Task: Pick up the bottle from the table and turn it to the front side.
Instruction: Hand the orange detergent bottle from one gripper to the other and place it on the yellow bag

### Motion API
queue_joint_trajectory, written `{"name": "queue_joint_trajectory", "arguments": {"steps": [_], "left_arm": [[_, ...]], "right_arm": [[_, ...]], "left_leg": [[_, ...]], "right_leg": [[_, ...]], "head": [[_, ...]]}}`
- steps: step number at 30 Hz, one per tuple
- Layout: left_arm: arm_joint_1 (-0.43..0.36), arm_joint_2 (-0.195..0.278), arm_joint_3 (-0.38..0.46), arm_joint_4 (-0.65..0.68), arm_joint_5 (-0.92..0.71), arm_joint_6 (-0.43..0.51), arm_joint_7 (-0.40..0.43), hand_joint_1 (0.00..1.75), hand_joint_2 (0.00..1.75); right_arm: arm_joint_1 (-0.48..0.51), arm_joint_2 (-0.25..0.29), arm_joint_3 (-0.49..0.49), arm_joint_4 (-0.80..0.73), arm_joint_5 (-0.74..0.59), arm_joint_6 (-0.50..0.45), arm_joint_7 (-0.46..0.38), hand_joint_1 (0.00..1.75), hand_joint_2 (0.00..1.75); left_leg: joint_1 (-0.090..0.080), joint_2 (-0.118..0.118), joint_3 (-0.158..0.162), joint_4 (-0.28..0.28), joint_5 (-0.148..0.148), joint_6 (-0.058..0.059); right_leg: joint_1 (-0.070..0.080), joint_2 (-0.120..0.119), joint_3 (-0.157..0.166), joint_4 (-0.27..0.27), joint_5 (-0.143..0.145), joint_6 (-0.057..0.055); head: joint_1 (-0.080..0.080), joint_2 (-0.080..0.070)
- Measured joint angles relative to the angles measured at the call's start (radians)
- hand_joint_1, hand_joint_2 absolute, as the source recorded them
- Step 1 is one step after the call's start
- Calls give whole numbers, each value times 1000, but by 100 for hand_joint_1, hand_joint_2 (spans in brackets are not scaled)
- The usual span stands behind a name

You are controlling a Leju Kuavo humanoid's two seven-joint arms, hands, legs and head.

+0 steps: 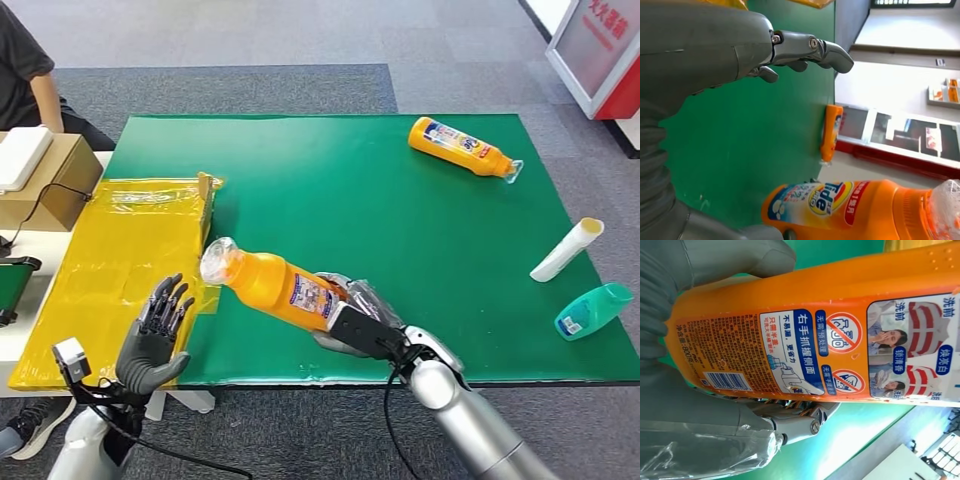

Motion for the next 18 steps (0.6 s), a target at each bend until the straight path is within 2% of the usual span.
{"name": "queue_joint_trajectory", "arguments": {"steps": [3, 7, 13, 18], "left_arm": [[-31, 14, -43, 8, 43, -70, 36, 0, 175], [-81, 40, -132, 32, 56, -102, 62, 0, 175], [-118, 77, -258, 72, 41, -137, 34, 0, 175], [-137, 93, -318, 90, 28, -138, 26, 0, 175]], "right_arm": [[6, 23, 18, 3, 19, 0, -24, 175, 175], [-2, 56, 66, 20, 50, -2, -34, 175, 175], [-35, 87, 122, 61, 56, -3, -34, 175, 175], [-47, 102, 152, 97, 60, -2, -34, 175, 175]], "left_leg": [[0, 0, 0, 0, 0, 0], [0, 0, 0, 0, 1, -1], [0, 0, 0, 0, 1, -1], [0, 0, 0, 0, 1, -1]], "right_leg": [[0, 0, 0, 0, 0, 0], [0, 0, 0, 0, 0, 0], [0, 0, 0, 0, 0, 0], [0, 0, 0, 0, 0, 0]], "head": [[0, 0], [0, 0], [0, 0], [0, 0]]}}
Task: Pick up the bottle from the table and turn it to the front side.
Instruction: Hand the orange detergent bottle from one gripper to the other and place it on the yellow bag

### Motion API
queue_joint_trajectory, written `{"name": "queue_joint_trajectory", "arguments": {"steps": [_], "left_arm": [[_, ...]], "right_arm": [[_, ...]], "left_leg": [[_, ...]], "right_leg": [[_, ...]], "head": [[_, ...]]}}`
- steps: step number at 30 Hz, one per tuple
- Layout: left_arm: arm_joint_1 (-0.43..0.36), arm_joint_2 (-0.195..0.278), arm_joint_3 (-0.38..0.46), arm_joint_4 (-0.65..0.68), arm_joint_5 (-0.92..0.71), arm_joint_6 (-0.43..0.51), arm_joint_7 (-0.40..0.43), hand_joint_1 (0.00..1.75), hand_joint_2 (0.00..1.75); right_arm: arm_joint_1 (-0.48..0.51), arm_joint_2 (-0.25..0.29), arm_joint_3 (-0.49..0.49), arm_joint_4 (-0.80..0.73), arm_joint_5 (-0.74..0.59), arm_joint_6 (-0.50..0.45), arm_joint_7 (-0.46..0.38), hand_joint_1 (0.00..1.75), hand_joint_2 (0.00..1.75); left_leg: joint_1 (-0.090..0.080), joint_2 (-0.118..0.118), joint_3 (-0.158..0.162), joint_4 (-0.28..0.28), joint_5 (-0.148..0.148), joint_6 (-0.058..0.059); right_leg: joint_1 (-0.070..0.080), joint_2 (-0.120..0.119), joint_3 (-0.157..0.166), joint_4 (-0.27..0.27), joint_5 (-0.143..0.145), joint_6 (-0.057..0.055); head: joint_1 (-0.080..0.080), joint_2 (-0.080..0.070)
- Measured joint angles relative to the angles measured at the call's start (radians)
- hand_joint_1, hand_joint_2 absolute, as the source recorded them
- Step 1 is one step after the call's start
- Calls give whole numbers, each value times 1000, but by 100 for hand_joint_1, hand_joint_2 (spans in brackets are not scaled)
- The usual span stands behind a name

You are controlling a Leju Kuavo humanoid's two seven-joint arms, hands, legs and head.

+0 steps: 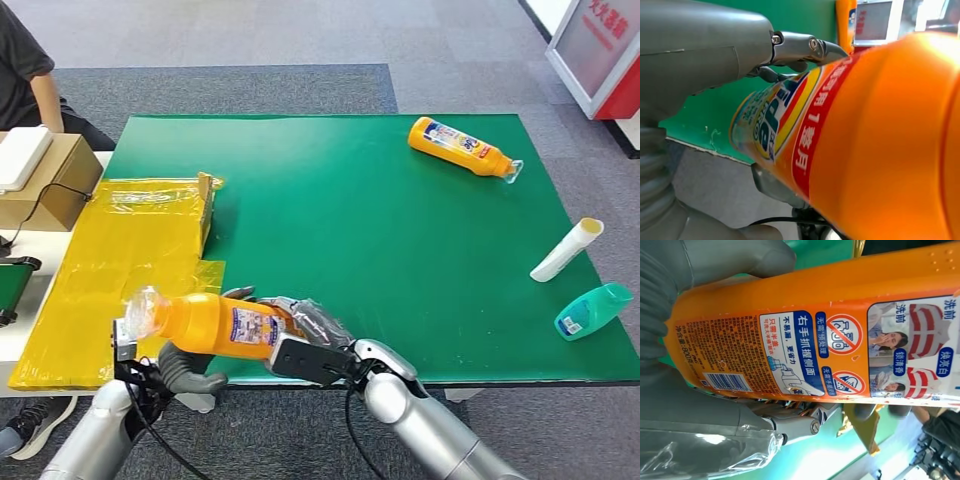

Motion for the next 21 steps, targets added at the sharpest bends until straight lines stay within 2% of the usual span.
{"name": "queue_joint_trajectory", "arguments": {"steps": [6, 13, 21], "left_arm": [[-7, 10, -27, 11, -19, 29, -2, 0, 175], [6, -4, -28, -36, -56, 194, -14, 0, 175], [29, -29, -9, -101, -65, 234, -13, 0, 175]], "right_arm": [[-14, 6, 13, 34, 4, -4, 4, 175, 175], [-17, 8, 11, 91, 0, -29, 19, 175, 175], [-14, 12, 4, 136, -4, -34, 16, 175, 175]], "left_leg": [[0, 0, 0, 0, 0, 0], [0, 0, 0, 0, 0, 0], [0, 0, 0, 0, 0, 0]], "right_leg": [[0, 0, 0, 0, 0, 0], [0, 0, 0, 0, 0, 0], [0, 0, 0, 0, 0, 0]], "head": [[0, 0], [0, 0], [0, 0]]}}
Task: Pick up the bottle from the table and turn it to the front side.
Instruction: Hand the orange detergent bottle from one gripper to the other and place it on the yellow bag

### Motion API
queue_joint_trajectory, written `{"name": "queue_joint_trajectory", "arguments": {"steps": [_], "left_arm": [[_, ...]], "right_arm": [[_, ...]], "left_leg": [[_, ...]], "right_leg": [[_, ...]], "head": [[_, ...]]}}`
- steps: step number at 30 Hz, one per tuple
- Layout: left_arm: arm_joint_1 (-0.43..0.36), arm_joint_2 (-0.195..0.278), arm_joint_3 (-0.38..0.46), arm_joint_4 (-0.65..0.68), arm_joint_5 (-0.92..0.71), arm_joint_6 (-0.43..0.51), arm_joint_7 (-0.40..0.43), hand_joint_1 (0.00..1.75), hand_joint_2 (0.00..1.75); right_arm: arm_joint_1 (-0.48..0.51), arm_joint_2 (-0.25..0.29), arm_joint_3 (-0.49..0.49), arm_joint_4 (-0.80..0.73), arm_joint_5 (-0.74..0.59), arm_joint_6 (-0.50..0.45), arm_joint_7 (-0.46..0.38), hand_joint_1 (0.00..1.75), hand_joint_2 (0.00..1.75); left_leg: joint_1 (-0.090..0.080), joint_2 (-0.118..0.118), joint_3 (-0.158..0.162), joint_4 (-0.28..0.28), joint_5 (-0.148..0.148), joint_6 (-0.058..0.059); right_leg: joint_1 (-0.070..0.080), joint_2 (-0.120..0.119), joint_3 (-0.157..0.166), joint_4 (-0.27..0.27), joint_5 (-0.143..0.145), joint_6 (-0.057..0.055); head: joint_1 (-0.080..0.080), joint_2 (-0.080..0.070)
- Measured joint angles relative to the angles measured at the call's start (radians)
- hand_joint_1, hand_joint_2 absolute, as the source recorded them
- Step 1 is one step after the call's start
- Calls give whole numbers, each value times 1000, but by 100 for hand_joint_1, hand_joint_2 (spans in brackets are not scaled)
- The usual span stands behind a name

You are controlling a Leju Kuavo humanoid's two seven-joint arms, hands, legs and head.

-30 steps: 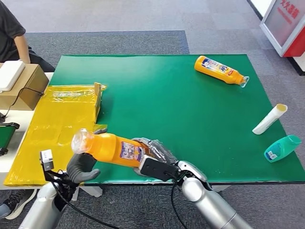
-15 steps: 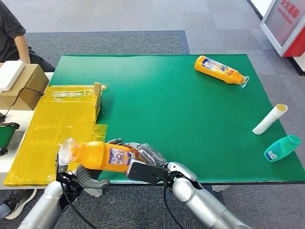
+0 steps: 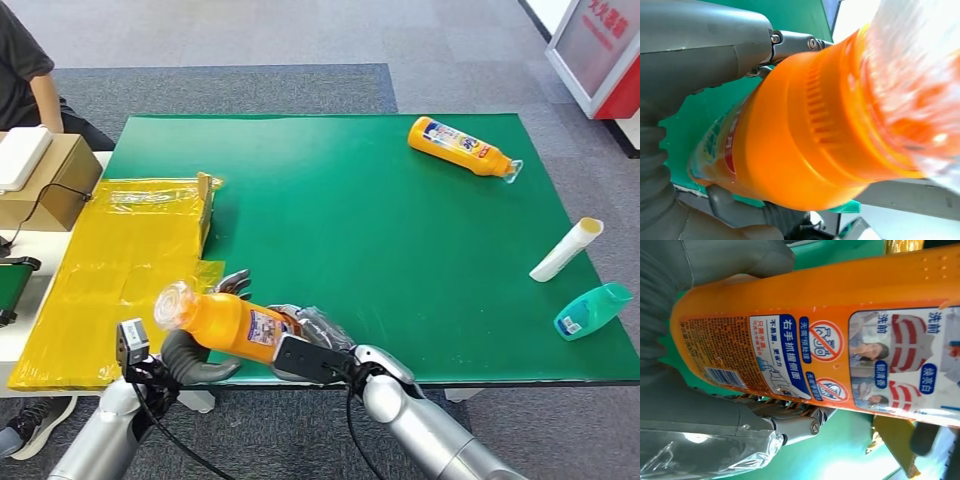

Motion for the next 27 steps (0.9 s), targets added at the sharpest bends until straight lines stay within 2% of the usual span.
{"name": "queue_joint_trajectory", "arguments": {"steps": [3, 4, 7, 8, 10, 18, 19, 22, 23, 27], "left_arm": [[4, -5, 0, -9, -1, 0, -1, 7, 175], [6, -6, 0, -11, 0, -1, -2, 29, 175], [7, -8, 1, -16, 3, -9, -5, 145, 175], [8, -8, 1, -16, 4, -12, -6, 167, 175], [8, -9, 1, -16, 5, -15, -6, 175, 175], [7, -12, 3, -16, 1, -14, -7, 175, 175], [7, -13, 4, -17, 1, -14, -7, 175, 175], [7, -14, 4, -21, -2, -9, -7, 175, 175], [8, -14, 4, -26, -8, -1, -7, 175, 175], [7, -12, 3, -65, -78, 68, 6, 175, 175]], "right_arm": [[0, 2, -2, 14, 0, -2, -1, 175, 175], [1, 3, -2, 18, 0, -2, -2, 175, 175], [2, 3, -6, 29, 0, -4, -2, 175, 175], [2, 3, -7, 32, 0, -4, -2, 175, 175], [3, 3, -10, 38, 0, -5, -2, 175, 175], [12, 4, -17, 53, -3, -6, -10, 175, 175], [13, 4, -18, 53, -4, -7, -12, 145, 175], [17, 4, -25, 53, -7, -10, -16, 14, 175], [18, 4, -30, 52, -9, -15, -18, 0, 175], [24, 5, -58, 42, -19, -40, -21, 0, 175]], "left_leg": [[0, 0, 0, 0, 0, 0], [0, 0, 0, 0, 0, 0], [0, 0, 0, 0, 0, 0], [0, 0, 0, 0, 0, 0], [0, 0, 0, 0, 0, 0], [0, 0, 0, 0, 0, 0], [0, 0, 0, 0, 0, 0], [0, 0, 0, 0, 0, 0], [0, 0, 0, 0, 0, 0], [0, 0, 0, 0, 0, 0]], "right_leg": [[0, 0, 0, 0, 0, 0], [0, 0, 0, 0, 0, 0], [0, 0, 0, 0, 0, 0], [0, 0, 0, 0, 0, 0], [0, 0, 0, 0, 0, 0], [0, 0, 0, 0, 0, 0], [0, 0, 0, 0, 0, 0], [0, 0, 0, 0, 0, 0], [0, 0, 0, 0, 0, 0], [0, 0, 0, 0, 0, 0]], "head": [[0, 0], [0, 0], [0, 0], [0, 0], [0, 0], [0, 0], [0, 0], [0, 0], [0, 0], [0, 0]]}}
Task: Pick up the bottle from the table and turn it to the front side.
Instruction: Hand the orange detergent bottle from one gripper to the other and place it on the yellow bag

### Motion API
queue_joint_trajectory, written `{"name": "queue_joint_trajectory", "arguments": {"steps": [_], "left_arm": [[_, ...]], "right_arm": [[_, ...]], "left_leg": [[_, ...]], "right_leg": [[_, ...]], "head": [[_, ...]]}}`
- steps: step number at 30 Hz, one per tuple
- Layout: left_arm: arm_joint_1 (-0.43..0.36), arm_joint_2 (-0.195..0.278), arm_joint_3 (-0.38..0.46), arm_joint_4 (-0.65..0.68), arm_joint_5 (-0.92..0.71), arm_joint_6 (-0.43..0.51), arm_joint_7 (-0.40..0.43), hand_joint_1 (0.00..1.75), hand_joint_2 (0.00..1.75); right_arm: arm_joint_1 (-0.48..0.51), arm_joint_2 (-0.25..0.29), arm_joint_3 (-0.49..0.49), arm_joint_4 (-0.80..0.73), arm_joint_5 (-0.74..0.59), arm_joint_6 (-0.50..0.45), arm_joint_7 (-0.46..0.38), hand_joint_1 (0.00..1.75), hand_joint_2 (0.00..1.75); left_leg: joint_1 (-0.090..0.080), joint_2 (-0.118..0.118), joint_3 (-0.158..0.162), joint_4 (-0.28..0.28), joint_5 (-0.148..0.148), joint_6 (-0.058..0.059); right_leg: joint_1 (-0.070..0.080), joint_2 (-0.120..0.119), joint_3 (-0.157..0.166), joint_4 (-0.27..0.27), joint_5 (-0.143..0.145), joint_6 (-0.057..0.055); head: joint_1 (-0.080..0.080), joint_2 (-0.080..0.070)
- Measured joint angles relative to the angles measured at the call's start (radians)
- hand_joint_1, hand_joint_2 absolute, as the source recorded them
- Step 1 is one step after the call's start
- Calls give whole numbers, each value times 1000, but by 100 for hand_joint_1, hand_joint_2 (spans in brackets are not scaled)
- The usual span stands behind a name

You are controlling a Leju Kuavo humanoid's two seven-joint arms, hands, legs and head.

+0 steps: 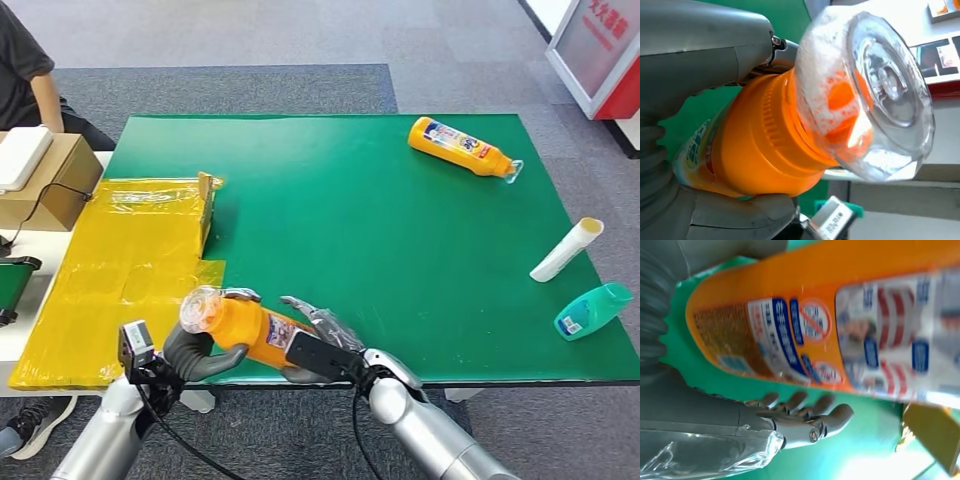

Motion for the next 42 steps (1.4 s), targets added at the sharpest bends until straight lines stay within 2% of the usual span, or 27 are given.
{"name": "queue_joint_trajectory", "arguments": {"steps": [4, 7, 12, 15, 21, 27, 30, 33, 37, 42], "left_arm": [[-22, 15, -4, -71, -98, 81, 50, 175, 175], [-78, 37, -12, -131, -139, 103, 135, 175, 175], [-249, 97, -64, -173, -149, 63, 342, 175, 175], [-367, 143, -123, -170, -178, 43, 423, 175, 175], [-534, 244, -255, -151, -209, 7, 513, 172, 175], [-628, 364, -379, -130, -236, -28, 579, 175, 175], [-661, 399, -419, -115, -260, -27, 597, 171, 175], [-690, 414, -461, -77, -326, 7, 632, 169, 175], [-700, 404, -499, 2, -427, 78, 647, 171, 175], [-699, 385, -526, 75, -455, 76, 654, 172, 175]], "right_arm": [[13, 0, -34, -27, -6, -17, 0, 0, 175], [27, 0, -55, -53, -9, -23, 1, 0, 175], [40, 1, -79, -81, -11, -24, 9, 0, 175], [42, 2, -92, -82, -12, -22, 12, 0, 175], [42, 5, -117, -78, -11, -20, 14, 0, 175], [39, 12, -130, -67, -5, -22, 16, 0, 175], [36, 15, -134, -63, -4, -22, 16, 0, 175], [35, 16, -136, -63, -3, -20, 16, 0, 175], [37, 16, -142, -63, -3, -16, 16, 0, 175], [37, 18, -142, -62, -3, -10, 17, 0, 175]], "left_leg": [[0, 0, 0, 0, 1, -1], [0, 0, 0, 0, 1, -1], [1, 0, 0, 0, 3, -2], [1, 0, -1, 0, 4, -2], [1, 0, -1, 0, 4, -3], [2, 1, -1, 0, 4, -3], [2, 1, -1, 0, 4, -3], [2, 1, -1, 0, 4, -3], [1, 1, -1, 0, 4, -3], [2, 1, -1, 0, 4, -3]], "right_leg": [[0, 0, -1, 0, 0, 0], [0, 0, -1, 0, 1, -1], [1, 0, -1, 0, 3, -2], [1, 0, -1, 0, 4, -2], [1, 1, -2, 1, 4, -2], [2, 3, -3, 1, 4, -3], [3, 2, -3, 1, 4, -3], [2, 2, -3, 1, 4, -3], [2, 3, -3, 1, 5, -3], [2, 3, -3, 1, 5, -3]], "head": [[0, 0], [0, 0], [0, 0], [0, 0], [0, 0], [0, 0], [0, 0], [0, 0], [0, 0], [0, 0]]}}
